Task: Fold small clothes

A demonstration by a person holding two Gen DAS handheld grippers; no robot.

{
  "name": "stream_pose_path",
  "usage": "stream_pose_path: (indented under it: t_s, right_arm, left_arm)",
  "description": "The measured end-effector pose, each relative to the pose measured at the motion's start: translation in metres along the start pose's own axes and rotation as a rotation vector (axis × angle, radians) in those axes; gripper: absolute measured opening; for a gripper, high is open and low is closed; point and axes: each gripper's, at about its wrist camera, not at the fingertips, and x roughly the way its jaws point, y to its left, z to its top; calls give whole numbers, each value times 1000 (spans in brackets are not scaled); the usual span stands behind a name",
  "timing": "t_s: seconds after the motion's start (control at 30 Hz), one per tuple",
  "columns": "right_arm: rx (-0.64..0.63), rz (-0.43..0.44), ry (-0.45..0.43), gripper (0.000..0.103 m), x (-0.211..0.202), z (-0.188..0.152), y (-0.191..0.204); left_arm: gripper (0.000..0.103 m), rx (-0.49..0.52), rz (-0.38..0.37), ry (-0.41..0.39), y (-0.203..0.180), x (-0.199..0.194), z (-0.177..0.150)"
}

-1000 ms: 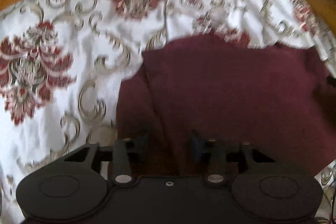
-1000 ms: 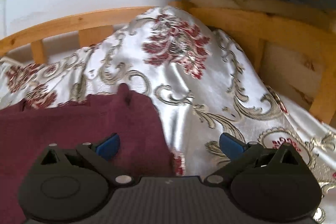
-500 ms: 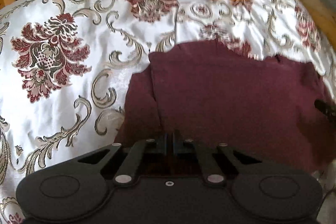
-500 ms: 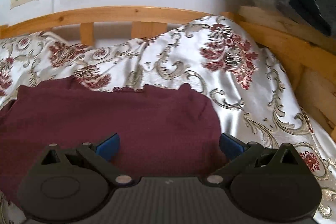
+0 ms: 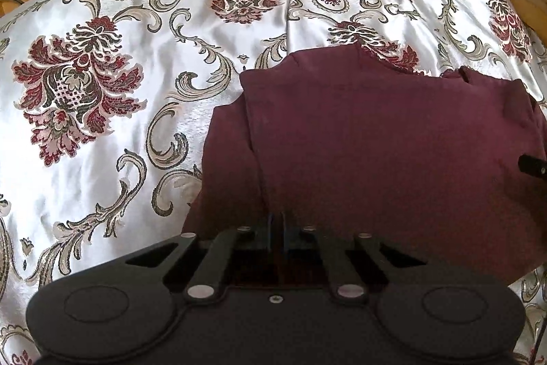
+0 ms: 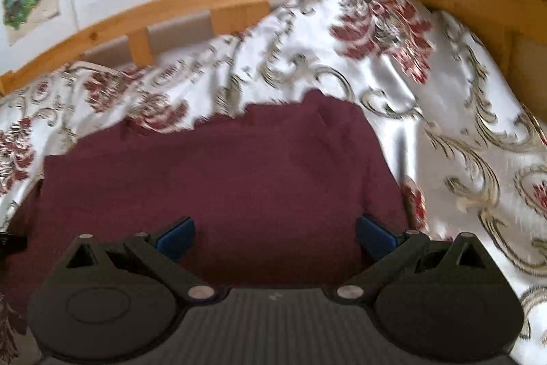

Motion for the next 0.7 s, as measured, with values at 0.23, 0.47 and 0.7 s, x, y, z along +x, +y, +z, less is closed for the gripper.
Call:
stream_pose_path:
  t_s: [0.23,0.47,0.7]
  right_arm:
    - [63,-6,5,93,-17,-10,-5]
    - [207,-37,9,42,-39,-22,-31]
    - [285,-1,21,7,-59,-36,-49]
  left_arm:
    - [7,13,-3,-1,0,0,0]
    - [7,22,-8,8,1,1,1]
    - [6,29,14,-30,-1,-4,3]
